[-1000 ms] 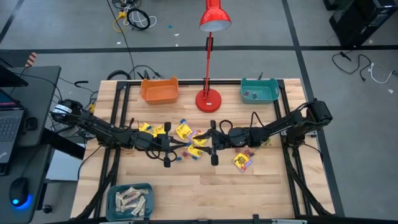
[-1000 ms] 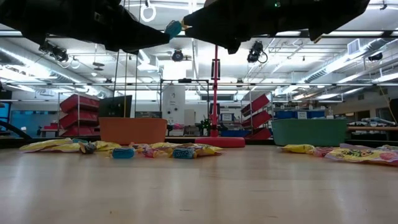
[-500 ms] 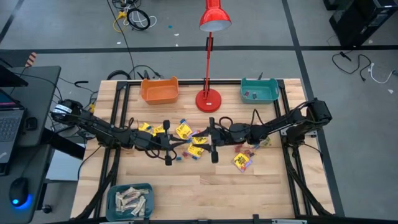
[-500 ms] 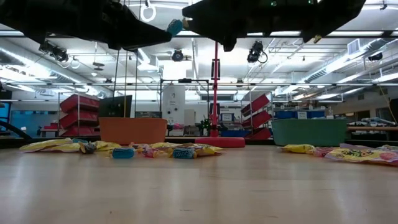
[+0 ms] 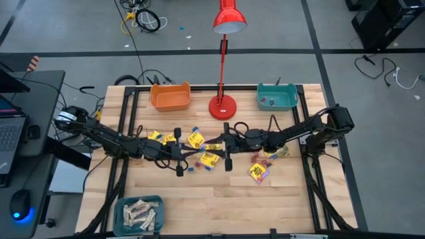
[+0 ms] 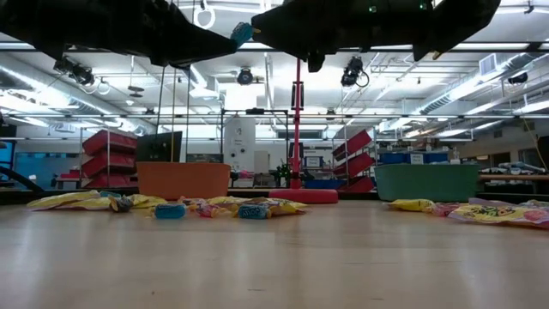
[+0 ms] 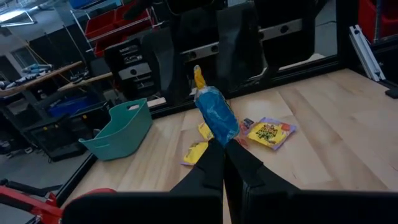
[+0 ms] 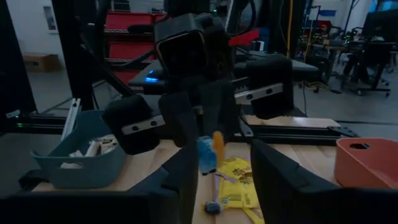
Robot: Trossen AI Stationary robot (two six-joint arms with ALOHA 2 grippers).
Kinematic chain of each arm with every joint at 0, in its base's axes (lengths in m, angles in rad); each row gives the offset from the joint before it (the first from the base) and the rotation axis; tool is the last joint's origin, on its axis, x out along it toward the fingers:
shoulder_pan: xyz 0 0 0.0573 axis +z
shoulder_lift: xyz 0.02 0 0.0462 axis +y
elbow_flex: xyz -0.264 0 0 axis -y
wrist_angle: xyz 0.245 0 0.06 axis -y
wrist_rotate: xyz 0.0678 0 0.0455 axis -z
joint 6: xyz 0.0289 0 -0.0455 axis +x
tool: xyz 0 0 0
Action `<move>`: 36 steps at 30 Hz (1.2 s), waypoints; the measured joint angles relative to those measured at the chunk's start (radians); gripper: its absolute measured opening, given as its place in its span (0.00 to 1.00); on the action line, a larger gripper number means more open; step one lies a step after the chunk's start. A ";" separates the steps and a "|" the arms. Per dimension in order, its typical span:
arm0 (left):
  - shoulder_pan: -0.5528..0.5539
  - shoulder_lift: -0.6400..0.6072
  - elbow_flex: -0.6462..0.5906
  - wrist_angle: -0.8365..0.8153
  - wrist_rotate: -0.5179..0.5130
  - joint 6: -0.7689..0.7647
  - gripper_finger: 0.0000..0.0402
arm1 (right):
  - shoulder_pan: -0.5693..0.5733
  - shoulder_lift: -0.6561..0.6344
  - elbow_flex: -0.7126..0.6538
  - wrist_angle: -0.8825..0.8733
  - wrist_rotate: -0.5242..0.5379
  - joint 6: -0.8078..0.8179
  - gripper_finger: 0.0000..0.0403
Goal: Sort candy
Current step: Put the small blue candy into the green bin
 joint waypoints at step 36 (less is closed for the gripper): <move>0.000 0.000 0.000 -0.028 -0.095 -0.062 0.23 | -0.008 -0.005 0.000 0.001 -0.031 -0.117 0.00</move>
